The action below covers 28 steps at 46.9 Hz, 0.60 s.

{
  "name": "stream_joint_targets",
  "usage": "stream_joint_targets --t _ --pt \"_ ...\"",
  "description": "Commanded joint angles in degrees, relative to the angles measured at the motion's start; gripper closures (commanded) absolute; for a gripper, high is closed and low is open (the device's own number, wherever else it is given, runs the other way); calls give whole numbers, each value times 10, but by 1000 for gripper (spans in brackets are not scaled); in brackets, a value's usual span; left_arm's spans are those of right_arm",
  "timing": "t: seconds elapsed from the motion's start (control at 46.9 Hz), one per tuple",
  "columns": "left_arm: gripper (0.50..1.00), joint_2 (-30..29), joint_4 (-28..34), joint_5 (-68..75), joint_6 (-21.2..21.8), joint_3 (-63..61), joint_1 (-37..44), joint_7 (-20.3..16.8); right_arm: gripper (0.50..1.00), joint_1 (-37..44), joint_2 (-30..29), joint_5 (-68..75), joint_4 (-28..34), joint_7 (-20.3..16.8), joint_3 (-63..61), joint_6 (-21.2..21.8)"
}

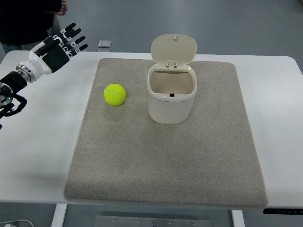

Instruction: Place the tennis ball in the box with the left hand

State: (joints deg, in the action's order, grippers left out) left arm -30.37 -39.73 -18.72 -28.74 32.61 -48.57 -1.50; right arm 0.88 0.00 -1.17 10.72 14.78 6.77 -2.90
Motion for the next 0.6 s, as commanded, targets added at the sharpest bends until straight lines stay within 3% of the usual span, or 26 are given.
stream_joint_targets --t 0.0,0.384,0.576 --pt "506 0 0 0 0 0 1 0 562 0 0 0 0 0 0 0" --pt "506 2 -4 -1 7 8 -2 -3 562 0 0 0 0 0 0 0" --pt "506 -1 -6 2 -12 7 0 -3 562 0 0 -1 0 1 0 0"
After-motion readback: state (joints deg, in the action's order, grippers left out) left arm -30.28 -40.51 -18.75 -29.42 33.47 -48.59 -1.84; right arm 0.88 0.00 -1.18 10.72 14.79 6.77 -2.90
